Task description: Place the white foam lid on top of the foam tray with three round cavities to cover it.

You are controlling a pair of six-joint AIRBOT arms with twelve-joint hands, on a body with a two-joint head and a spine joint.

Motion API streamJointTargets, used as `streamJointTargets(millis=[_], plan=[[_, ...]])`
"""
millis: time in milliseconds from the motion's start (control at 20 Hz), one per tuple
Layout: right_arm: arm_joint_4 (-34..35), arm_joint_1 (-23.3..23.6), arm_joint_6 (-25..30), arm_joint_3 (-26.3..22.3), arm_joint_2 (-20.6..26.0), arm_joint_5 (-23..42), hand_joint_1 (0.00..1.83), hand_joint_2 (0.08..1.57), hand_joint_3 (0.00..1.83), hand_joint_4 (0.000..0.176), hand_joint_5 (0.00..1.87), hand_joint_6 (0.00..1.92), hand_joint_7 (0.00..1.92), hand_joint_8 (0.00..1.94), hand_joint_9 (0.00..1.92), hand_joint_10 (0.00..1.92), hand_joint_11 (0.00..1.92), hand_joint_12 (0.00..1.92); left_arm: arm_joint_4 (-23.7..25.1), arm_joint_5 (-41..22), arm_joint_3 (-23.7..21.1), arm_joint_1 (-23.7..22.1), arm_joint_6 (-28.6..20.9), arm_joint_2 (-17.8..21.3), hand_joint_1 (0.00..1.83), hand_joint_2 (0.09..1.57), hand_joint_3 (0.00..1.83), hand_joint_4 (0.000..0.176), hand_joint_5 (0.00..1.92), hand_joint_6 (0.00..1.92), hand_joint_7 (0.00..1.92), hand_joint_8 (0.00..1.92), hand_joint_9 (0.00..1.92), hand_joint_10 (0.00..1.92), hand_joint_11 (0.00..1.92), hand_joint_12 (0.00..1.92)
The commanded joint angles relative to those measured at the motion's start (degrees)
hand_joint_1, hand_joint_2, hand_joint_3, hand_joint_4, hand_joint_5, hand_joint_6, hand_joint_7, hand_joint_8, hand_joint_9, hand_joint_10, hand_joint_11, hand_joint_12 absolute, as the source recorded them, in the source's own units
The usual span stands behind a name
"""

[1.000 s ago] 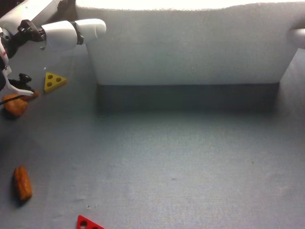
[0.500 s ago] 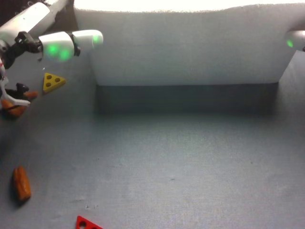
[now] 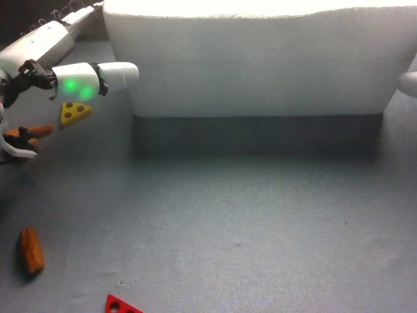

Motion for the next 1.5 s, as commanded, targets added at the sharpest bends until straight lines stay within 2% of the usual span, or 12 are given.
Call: streamJointTargets(millis=[0,500,550,700,800,1050,1100,1150,1200,1300,1350,1450], plan=[[0.01,-0.05,-0.06,0.08,1.09,6.25,0.50,1.20,0.00,0.000,0.00,0.00,0.00,0.00,0.00,0.00,0.00,0.00,0.23,-6.36,-0.07,-0.08,-0.09,0.37,0.45,1.10,0.00,0.000,0.15,0.00,0.00,0.00,0.00,0.00,0.00,0.32],[2.38,-3.07,-0.89,-2.43,4.58,8.81,0.49,1.20,0.01,0.000,0.00,0.00,0.00,0.00,0.00,0.00,0.00,0.00,-0.71,-7.85,-1.62,1.62,0.84,2.38,0.47,1.10,0.00,0.000,0.14,0.00,0.00,0.00,0.00,0.00,0.00,0.30],[2.46,-3.39,-0.89,-2.75,5.09,9.00,0.49,1.21,0.01,0.000,0.00,0.00,0.00,0.00,0.00,0.00,0.00,0.00,-0.93,-8.00,-1.84,1.98,0.94,2.81,0.48,1.10,0.00,0.000,0.14,0.00,0.00,0.00,0.00,0.00,0.00,0.20],[2.77,-4.37,-0.95,-3.62,6.29,9.67,0.47,1.22,0.01,0.000,0.00,0.00,0.00,0.00,0.00,0.00,0.00,0.00,-1.06,-8.20,-2.23,2.55,1.12,3.55,0.47,1.09,0.00,0.000,0.14,0.00,0.00,0.00,0.00,0.00,0.00,0.20],[3.17,-5.01,-1.62,-4.49,7.18,10.15,0.47,1.23,0.01,0.000,0.00,0.00,0.00,0.00,0.00,0.00,0.00,0.00,-1.42,-8.62,-2.74,3.03,1.43,4.22,0.47,1.09,0.00,0.000,0.17,0.00,0.00,0.00,0.00,0.00,0.00,0.36],[3.23,-6.83,-1.93,-6.15,8.29,11.30,0.45,1.20,0.00,0.000,0.00,0.00,0.00,0.00,0.00,0.00,0.00,0.00,-2.54,-10.82,-4.40,5.05,1.90,6.10,0.48,1.11,0.01,0.000,0.17,0.00,0.00,0.00,0.00,0.00,0.00,0.38],[3.23,-7.63,-1.93,-6.70,8.65,11.85,0.43,1.21,0.01,0.000,0.00,0.00,0.00,0.00,0.00,0.00,0.01,0.00,-2.55,-11.18,-4.74,5.35,1.95,6.43,0.47,1.11,0.00,0.000,0.18,0.00,0.02,0.00,0.00,0.00,0.00,0.54],[3.23,-8.07,-1.93,-7.04,8.88,12.23,0.41,1.22,0.01,0.000,0.00,0.00,0.00,0.00,0.00,0.00,0.01,0.01,-2.55,-11.45,-5.00,5.52,1.99,6.66,0.46,1.11,0.00,0.000,0.18,0.00,0.03,0.00,0.00,0.00,0.00,0.61],[3.17,-8.93,-1.93,-7.81,9.35,13.02,0.41,1.22,0.00,0.000,0.00,0.00,0.00,0.00,0.01,0.00,0.00,0.36,-2.41,-12.03,-5.60,5.99,2.06,7.21,0.46,1.12,0.00,0.000,0.18,0.00,0.03,0.00,0.00,0.00,0.00,0.62],[2.09,-10.12,-1.93,-9.29,10.20,13.84,0.46,1.24,0.01,0.000,0.00,0.00,0.00,0.00,0.00,0.00,0.00,0.44,-2.26,-13.51,-6.95,7.16,2.07,8.33,0.46,1.13,0.00,0.000,0.18,0.00,0.06,0.00,0.00,0.00,0.00,0.43],[1.47,-10.80,-1.93,-10.18,10.61,14.52,0.44,1.25,0.00,0.000,0.00,0.00,0.00,0.00,0.00,0.00,0.00,0.11,-2.13,-14.39,-7.74,7.84,2.09,8.95,0.44,1.13,0.00,0.000,0.17,0.00,0.05,0.00,0.00,0.00,0.00,0.36],[-0.71,-12.29,-1.93,-12.67,11.88,16.26,0.44,1.25,0.00,0.000,0.00,0.00,0.00,0.00,0.00,0.00,0.03,0.02,-1.06,-16.44,-9.85,9.27,2.10,10.55,0.45,1.14,0.00,0.000,0.17,0.00,0.07,0.00,0.01,0.00,0.00,0.30]])
